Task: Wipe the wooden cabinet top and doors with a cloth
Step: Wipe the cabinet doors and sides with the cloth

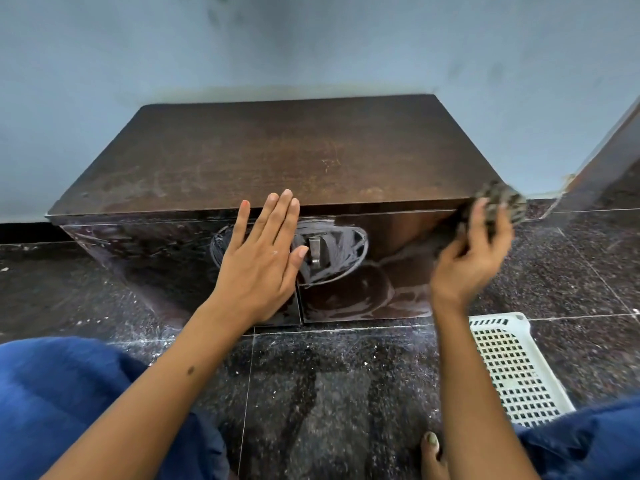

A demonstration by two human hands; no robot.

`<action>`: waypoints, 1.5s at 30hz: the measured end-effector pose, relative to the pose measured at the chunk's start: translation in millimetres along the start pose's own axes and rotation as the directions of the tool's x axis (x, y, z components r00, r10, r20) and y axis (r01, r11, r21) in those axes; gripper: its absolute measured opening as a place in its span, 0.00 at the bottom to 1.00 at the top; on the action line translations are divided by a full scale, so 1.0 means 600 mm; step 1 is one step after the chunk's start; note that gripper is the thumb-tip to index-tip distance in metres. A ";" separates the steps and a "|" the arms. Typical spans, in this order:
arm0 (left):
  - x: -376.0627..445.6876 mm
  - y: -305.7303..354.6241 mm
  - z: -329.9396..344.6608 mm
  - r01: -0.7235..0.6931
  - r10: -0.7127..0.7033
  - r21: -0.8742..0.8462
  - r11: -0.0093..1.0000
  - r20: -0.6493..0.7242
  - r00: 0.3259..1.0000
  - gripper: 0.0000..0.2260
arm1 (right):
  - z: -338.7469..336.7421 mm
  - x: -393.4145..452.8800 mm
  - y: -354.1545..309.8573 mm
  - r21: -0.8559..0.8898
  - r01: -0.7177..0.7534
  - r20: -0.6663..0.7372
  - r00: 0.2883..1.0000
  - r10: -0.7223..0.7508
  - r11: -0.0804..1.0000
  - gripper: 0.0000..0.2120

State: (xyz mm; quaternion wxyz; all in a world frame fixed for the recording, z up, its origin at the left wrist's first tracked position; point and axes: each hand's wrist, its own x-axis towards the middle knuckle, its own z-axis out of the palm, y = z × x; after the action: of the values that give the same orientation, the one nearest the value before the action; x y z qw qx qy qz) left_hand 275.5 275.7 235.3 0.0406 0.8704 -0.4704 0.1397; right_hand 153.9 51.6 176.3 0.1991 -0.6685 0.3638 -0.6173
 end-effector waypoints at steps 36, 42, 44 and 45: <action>-0.086 -0.165 -0.022 0.441 -0.439 -0.109 0.891 0.043 0.898 0.28 | 0.132 -0.228 -0.202 0.010 0.317 0.269 0.912 -0.308 0.948 0.22; -0.097 -0.178 -0.019 0.440 -0.437 -0.197 0.876 0.059 0.897 0.27 | 0.161 -0.272 -0.283 0.147 0.599 0.436 0.675 -0.595 0.787 0.21; -0.099 -0.187 -0.021 0.458 -0.466 -0.244 0.855 0.026 0.884 0.27 | 0.158 -0.268 -0.275 0.105 0.606 0.427 0.689 -0.586 0.789 0.21; -0.099 -0.193 -0.023 0.471 -0.486 -0.267 0.841 0.013 0.874 0.27 | 0.154 -0.263 -0.263 0.064 0.574 0.400 0.734 -0.548 0.816 0.22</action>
State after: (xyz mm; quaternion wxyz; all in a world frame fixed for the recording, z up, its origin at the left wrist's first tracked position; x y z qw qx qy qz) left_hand 337.7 390.8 238.9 0.2016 0.9428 -0.2512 0.0855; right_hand 285.7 253.6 166.9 0.0523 -0.8645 0.1159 -0.4863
